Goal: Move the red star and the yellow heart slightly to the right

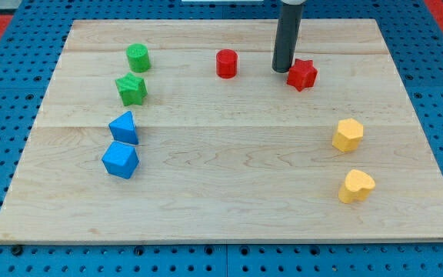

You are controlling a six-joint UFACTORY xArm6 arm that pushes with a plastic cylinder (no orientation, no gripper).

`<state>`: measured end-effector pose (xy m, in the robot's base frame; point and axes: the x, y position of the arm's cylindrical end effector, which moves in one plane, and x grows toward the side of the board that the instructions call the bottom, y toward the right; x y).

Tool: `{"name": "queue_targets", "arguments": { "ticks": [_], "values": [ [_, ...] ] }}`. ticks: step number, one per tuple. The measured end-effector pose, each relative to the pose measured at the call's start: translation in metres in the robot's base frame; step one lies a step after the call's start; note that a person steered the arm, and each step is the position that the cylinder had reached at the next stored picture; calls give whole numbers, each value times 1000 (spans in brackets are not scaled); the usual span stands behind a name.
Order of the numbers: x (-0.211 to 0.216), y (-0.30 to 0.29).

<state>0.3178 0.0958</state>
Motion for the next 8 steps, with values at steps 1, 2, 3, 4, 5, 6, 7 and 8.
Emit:
{"name": "queue_targets", "arguments": {
  "ticks": [1, 2, 3, 4, 5, 6, 7, 8],
  "values": [
    [-5, -3],
    [-20, -4],
    [-30, -5],
    [3, -1],
    [17, -7],
    [15, 13],
    [13, 34],
    [15, 72]
  ]
}}
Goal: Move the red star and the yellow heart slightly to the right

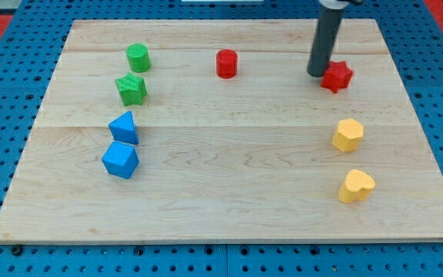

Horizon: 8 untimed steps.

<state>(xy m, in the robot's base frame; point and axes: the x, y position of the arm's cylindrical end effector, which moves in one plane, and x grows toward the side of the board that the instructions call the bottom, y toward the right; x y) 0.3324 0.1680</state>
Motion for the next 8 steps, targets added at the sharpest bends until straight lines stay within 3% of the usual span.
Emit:
{"name": "queue_targets", "arguments": {
  "ticks": [1, 2, 3, 4, 5, 7, 8],
  "values": [
    [1, -6],
    [38, -60],
    [103, -100],
    [158, -101],
    [214, -38],
    [216, -25],
    [163, -61]
  ]
}}
